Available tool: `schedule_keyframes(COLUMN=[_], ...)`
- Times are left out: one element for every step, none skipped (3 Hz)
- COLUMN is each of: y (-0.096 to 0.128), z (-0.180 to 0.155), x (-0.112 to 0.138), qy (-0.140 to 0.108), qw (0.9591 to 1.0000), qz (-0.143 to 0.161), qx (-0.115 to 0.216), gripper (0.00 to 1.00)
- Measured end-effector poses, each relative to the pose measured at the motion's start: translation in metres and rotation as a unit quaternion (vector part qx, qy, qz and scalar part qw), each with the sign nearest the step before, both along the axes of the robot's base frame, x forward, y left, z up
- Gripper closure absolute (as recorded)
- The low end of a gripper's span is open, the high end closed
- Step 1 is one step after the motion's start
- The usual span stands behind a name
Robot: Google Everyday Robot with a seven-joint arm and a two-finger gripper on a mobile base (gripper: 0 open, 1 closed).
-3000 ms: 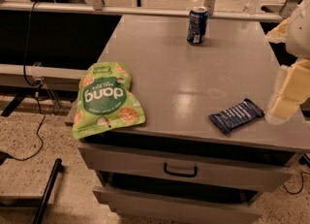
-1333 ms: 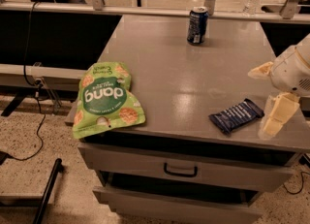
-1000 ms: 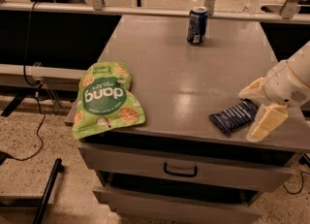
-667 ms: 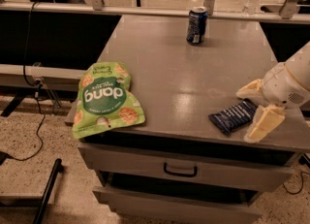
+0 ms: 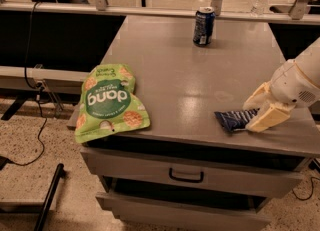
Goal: Move rxbar blueberry near pepsi can
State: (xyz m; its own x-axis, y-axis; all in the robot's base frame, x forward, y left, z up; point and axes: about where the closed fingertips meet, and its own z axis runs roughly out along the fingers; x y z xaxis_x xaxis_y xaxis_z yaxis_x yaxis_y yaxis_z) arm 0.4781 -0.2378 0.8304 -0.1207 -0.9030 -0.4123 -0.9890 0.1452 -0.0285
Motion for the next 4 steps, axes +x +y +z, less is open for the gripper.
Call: schedule_keyframes(y=[0.015,0.022,0.004,-0.027], z=[0.005,0.021,0.051,0.067], x=[0.001,0.018,0.079,0.153], qy=[-0.002,-0.015,-0.069,-0.114], qw=[0.9991,0.9979,0.9953,0.9877], qz=[0.016,0.011,-0.036,-0.105], qx=[0.039,0.061,0.057,0.02], gripper=[1.0,1.0,1.0,1.0])
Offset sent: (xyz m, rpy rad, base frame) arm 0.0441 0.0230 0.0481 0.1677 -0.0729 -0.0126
